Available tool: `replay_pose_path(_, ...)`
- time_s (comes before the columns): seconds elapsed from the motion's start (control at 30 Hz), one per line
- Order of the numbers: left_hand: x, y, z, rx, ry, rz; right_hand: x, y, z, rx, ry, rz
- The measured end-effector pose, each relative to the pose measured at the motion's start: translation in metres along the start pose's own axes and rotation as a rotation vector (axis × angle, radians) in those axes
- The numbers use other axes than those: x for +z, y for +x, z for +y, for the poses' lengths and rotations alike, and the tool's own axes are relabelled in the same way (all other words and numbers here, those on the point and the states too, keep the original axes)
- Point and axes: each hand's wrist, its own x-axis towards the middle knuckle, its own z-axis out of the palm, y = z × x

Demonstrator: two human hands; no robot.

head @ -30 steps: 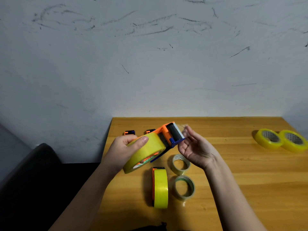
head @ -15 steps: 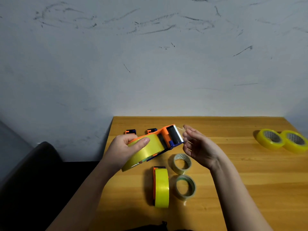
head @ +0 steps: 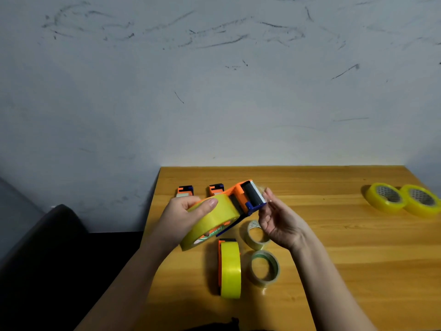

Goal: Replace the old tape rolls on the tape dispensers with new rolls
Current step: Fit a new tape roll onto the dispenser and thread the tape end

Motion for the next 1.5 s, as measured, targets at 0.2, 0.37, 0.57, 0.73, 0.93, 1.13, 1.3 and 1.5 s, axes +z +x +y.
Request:
replay_pose_path(0.2,0.002,0.002,-0.003,0.025,0.067,0.016,0.003,-0.002,-0.002,0.018,-0.138,0.165)
replay_pose_path(0.37,0.0,0.001,-0.003,0.052,0.072,0.03,0.009,-0.005,-0.005,0.046,-0.237,0.159)
replay_pose_path(0.57,-0.005,-0.002,-0.005,0.087,-0.063,0.022,0.015,-0.008,-0.011,0.075,-0.227,0.006)
replay_pose_path(0.73,-0.01,-0.001,-0.008,0.07,-0.185,0.02,0.027,-0.011,-0.009,0.077,-0.219,-0.089)
replay_pose_path(0.93,-0.015,-0.001,-0.009,0.059,-0.267,0.001,0.045,-0.019,-0.002,0.068,-0.239,-0.067)
replay_pose_path(1.13,-0.017,-0.005,-0.008,0.026,-0.313,-0.035,0.054,-0.021,0.002,0.022,-0.34,-0.098)
replay_pose_path(1.3,-0.017,-0.006,-0.004,0.036,-0.286,-0.068,0.058,-0.023,0.004,-0.011,-0.307,-0.071)
replay_pose_path(1.5,-0.008,-0.008,-0.001,0.031,-0.304,0.007,0.054,-0.015,0.002,0.041,-0.297,-0.105)
